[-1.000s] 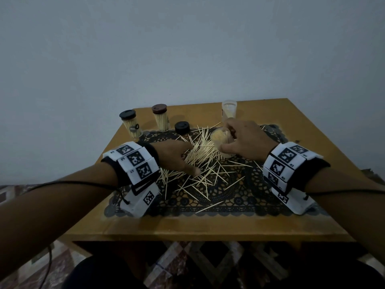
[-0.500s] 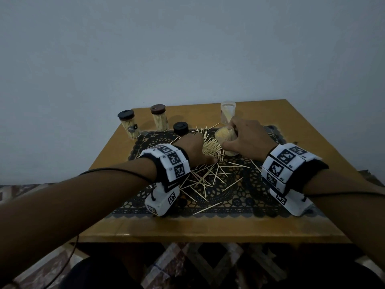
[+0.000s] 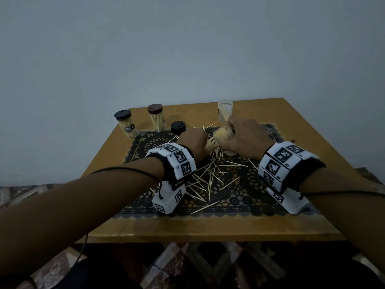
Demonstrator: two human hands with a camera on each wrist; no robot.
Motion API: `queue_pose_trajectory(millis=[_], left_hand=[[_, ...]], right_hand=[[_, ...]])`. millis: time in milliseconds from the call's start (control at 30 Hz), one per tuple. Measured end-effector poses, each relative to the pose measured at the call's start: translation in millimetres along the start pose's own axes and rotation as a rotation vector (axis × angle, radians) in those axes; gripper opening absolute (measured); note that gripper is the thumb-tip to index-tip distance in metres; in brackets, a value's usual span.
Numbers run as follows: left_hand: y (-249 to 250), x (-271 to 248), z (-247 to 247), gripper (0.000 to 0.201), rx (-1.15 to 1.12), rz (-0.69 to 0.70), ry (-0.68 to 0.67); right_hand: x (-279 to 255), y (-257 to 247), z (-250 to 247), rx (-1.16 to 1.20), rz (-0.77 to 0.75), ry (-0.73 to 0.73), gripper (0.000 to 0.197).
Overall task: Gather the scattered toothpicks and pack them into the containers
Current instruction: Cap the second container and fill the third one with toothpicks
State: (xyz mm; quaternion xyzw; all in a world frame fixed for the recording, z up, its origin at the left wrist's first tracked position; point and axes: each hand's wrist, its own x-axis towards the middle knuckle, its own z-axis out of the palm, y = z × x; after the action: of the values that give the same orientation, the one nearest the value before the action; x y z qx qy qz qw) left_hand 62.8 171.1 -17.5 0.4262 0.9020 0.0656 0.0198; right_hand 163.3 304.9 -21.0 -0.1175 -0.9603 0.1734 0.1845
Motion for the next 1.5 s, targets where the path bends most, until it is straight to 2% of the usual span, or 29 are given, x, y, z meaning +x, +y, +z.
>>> queue_pose_trajectory(millis=[233, 433, 567, 800, 1067, 1200, 1367, 1500], left_hand=[[-9, 3, 2, 0.013, -0.004, 0.005, 0.021], [-22, 2, -3, 0.023, -0.064, 0.059, 0.068], [-34, -1, -14, 0.029, -0.128, 0.083, 0.051], [-54, -16, -33, 0.008, -0.32, 0.147, -0.056], [-63, -22, -42, 0.014, -0.379, 0.159, -0.129], [-57, -20, -46, 0.019, -0.478, 0.171, -0.182], [-47, -14, -50, 0.02, -0.504, 0.176, -0.257], [-46, -9, -54, 0.021, -0.517, 0.164, -0.265]], right_hand=[[-1, -1, -1, 0.027, -0.033, 0.005, 0.039], [2, 2, 2, -0.038, -0.029, -0.033, 0.045], [3, 4, 4, -0.046, -0.026, -0.068, 0.047], [-2, -4, 2, -0.002, -0.074, -0.14, 0.05], [-5, -11, -4, 0.007, -0.074, -0.18, 0.05], [-5, -13, -4, 0.013, -0.078, -0.191, 0.049], [-4, -12, -3, -0.013, -0.083, -0.207, 0.05], [-5, -10, -4, -0.03, -0.073, -0.192, 0.048]])
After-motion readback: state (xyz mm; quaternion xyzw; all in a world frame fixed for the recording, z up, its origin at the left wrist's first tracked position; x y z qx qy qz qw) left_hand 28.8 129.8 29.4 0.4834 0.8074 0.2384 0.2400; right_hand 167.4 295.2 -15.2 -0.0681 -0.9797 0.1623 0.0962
